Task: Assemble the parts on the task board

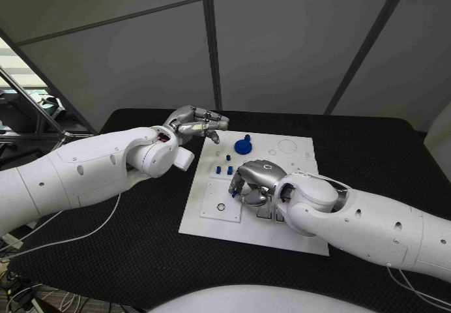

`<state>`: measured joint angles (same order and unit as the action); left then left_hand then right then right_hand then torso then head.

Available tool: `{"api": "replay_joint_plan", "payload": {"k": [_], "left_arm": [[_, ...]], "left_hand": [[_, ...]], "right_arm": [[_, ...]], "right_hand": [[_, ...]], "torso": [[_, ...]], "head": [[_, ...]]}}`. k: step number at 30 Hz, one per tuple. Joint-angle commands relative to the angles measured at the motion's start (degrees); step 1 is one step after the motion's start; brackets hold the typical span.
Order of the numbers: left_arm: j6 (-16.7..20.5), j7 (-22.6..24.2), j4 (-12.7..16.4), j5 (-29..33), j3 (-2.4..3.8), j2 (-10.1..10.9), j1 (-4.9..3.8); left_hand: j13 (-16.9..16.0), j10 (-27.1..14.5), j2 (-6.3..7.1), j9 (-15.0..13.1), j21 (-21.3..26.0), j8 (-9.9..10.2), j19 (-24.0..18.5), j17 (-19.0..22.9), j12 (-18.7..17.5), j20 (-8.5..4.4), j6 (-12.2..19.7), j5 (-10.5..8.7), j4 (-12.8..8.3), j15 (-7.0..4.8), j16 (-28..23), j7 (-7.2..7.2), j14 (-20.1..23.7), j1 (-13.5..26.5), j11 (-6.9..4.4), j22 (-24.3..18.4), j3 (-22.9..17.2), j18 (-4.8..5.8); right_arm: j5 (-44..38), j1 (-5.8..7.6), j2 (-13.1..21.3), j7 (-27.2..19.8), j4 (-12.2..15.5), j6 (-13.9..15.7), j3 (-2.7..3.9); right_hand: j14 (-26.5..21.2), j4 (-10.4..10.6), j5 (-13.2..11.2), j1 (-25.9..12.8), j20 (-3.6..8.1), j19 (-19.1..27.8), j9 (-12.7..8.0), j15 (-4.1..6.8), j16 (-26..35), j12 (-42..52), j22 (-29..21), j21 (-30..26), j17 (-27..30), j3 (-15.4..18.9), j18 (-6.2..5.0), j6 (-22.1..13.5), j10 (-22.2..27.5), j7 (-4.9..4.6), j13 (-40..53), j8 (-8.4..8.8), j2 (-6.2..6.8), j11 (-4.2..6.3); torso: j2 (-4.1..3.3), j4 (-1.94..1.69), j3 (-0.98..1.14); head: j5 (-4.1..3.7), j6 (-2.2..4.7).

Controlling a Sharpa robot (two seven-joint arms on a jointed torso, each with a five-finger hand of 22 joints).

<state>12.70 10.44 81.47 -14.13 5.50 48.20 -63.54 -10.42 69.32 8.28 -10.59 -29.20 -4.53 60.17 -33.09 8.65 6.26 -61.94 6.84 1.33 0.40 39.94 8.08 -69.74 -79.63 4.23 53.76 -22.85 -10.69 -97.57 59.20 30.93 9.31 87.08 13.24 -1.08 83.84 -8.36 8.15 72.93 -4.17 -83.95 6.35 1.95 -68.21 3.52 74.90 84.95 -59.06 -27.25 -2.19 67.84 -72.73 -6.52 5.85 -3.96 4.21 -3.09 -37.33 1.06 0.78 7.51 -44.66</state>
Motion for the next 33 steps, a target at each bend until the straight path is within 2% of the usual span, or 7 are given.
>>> {"api": "replay_joint_plan", "payload": {"k": [1,8,14,19,22,27,33], "left_arm": [[-0.69,0.58,0.11,0.33,0.07,-0.05,-0.08],[-0.87,0.51,0.12,0.33,0.07,0.00,-0.08],[-1.04,0.43,0.04,0.33,0.07,-0.01,-0.08],[-1.18,0.36,-0.02,0.33,0.07,-0.04,-0.08],[-1.26,0.33,-0.06,0.33,0.07,-0.04,-0.08],[-1.41,0.30,-0.13,0.33,0.07,-0.01,-0.08],[-1.55,0.24,-0.23,0.33,0.07,0.08,-0.07]], "left_hand": [[-0.08,-0.13,-0.33,-0.02,0.21,0.39,0.35,0.05,-0.05,0.20,-0.15,0.36,-0.38,-0.03,-0.17,0.37,0.33,-0.39,0.31,-0.08,-0.02,0.32],[-0.08,-0.13,-0.33,-0.02,0.21,0.39,0.35,0.05,-0.05,0.20,-0.15,0.36,-0.38,-0.03,-0.17,0.37,0.33,-0.39,0.31,-0.08,-0.02,0.32],[-0.10,-0.16,-0.34,-0.01,0.28,0.43,0.34,0.08,-0.07,0.21,-0.13,0.35,-0.40,-0.01,-0.24,0.39,0.35,-0.38,0.33,-0.12,-0.01,0.32],[-0.10,-0.16,-0.34,-0.01,0.28,0.43,0.34,0.08,-0.07,0.21,-0.13,0.35,-0.40,-0.01,-0.24,0.39,0.35,-0.38,0.33,-0.12,-0.01,0.32],[-0.10,-0.20,-0.34,0.00,0.32,0.46,0.33,0.10,-0.09,0.22,-0.09,0.34,-0.41,0.01,-0.29,0.40,0.38,-0.37,0.35,-0.14,0.00,0.33],[-0.10,-0.20,-0.34,0.00,0.32,0.46,0.33,0.10,-0.09,0.22,-0.09,0.34,-0.41,0.01,-0.29,0.40,0.38,-0.37,0.35,-0.14,0.00,0.33],[-0.10,-0.20,-0.34,0.00,0.32,0.46,0.33,0.10,-0.09,0.22,-0.09,0.34,-0.41,0.01,-0.29,0.40,0.38,-0.37,0.35,-0.14,0.00,0.33]], "right_arm": [[-0.55,0.00,-0.41,1.03,-0.33,-2.71,-0.08],[-0.57,0.00,-0.65,1.95,-0.81,-1.20,-0.10],[-0.58,0.00,-0.55,1.76,-0.74,1.08,-0.11],[-0.58,0.00,-0.14,0.82,-0.17,4.98,-0.11],[-0.06,-0.01,0.58,-0.32,0.58,8.17,-0.10],[1.08,-0.02,2.82,-1.65,2.56,11.72,-0.08],[2.18,0.03,7.20,-1.76,6.28,13.11,0.04]], "right_hand": [[1.00,0.06,-0.21,-1.16,-0.22,-2.05,-0.51,-0.37,0.84,-0.16,7.89,-0.82,1.00,0.54,0.26,-1.32,2.11,-0.20,-0.57,0.46,0.61,-0.32],[0.37,-0.16,-0.64,-2.28,-1.17,-0.66,-1.32,-1.41,2.20,-0.09,5.64,-2.77,3.25,0.94,-0.33,-3.65,6.10,-1.08,-1.51,0.48,2.22,-1.48],[0.10,-0.46,-0.68,-2.29,-1.53,-0.05,-1.59,-1.68,2.86,-0.08,4.62,-3.68,4.37,1.11,-0.62,-4.11,7.49,-1.31,-1.70,0.36,2.71,-1.82],[-0.13,-0.76,-0.62,-2.21,-1.71,0.34,-1.76,-1.80,3.42,-0.04,3.94,-4.29,5.25,1.41,-0.81,-4.34,8.40,-1.25,-1.73,0.35,3.17,-1.94],[-0.31,-0.95,-0.55,-2.33,-1.80,0.74,-1.89,-1.85,3.90,0.04,3.26,-4.91,6.01,1.91,-1.00,-4.51,8.86,-1.02,-1.67,0.34,3.76,-1.96],[-0.47,-0.91,-0.67,-2.70,-1.88,1.08,-2.07,-1.88,4.37,0.16,2.64,-5.49,6.79,2.89,-1.16,-4.82,9.16,-0.66,-1.49,0.34,4.44,-1.97],[-0.55,-0.98,-0.71,-2.59,-1.89,1.18,-2.17,-1.86,4.70,0.23,2.43,-5.70,7.36,3.48,-1.21,-5.01,9.23,-0.44,-1.35,0.35,4.76,-1.96]], "torso": [[0.03,-0.06,-0.07],[0.02,-0.04,-0.03],[0.02,0.01,0.00],[0.01,-0.01,0.05],[0.06,0.00,0.07],[0.08,0.05,0.03],[0.10,0.13,0.02]], "head": [[-0.06,-0.08],[-0.03,-0.13],[-0.04,-0.10],[-0.10,0.03],[-0.17,0.14],[-0.27,0.33],[-0.69,0.75]]}}
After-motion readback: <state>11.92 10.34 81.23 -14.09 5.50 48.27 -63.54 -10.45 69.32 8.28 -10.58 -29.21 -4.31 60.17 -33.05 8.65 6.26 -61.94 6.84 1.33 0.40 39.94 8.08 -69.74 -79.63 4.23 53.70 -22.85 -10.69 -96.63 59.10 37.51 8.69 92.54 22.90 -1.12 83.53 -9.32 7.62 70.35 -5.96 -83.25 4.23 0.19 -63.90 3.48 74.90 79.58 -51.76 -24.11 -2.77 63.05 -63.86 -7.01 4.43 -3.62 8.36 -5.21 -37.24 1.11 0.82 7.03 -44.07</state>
